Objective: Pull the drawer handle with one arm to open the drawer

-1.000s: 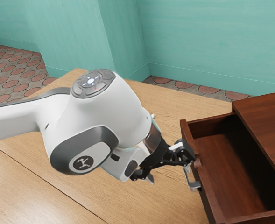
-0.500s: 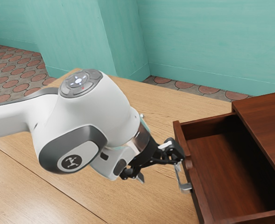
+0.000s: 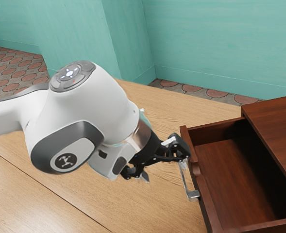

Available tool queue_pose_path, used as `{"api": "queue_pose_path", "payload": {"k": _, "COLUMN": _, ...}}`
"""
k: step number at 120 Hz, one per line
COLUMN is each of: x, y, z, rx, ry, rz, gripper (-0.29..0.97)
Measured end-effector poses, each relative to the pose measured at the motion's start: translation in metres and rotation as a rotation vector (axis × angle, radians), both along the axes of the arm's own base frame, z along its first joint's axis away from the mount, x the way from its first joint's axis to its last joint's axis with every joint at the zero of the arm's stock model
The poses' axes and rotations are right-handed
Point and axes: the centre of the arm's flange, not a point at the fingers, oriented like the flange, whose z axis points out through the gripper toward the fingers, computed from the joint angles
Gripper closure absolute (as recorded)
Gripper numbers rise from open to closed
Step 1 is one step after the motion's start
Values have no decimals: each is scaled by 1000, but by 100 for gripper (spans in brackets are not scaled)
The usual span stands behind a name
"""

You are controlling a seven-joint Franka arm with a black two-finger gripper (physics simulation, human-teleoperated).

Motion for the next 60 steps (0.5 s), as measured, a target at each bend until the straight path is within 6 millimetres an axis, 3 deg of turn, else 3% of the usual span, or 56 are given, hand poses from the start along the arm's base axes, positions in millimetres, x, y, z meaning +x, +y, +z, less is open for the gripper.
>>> {"api": "queue_pose_path", "payload": {"k": 15, "x": -3, "y": 4, "z": 24, "rx": -20, "ry": -33, "rz": 2, "gripper": 0}}
{"api": "queue_pose_path", "payload": {"k": 35, "x": 0, "y": 11, "z": 76, "rx": -57, "ry": -79, "rz": 47, "gripper": 0}}
{"api": "queue_pose_path", "payload": {"k": 46, "x": 6, "y": 17, "z": 92, "rx": -69, "ry": -67, "rz": 107, "gripper": 0}}
{"api": "queue_pose_path", "payload": {"k": 60, "x": 26, "y": 62, "z": 108, "rx": -122, "ry": -24, "rz": 283, "gripper": 0}}
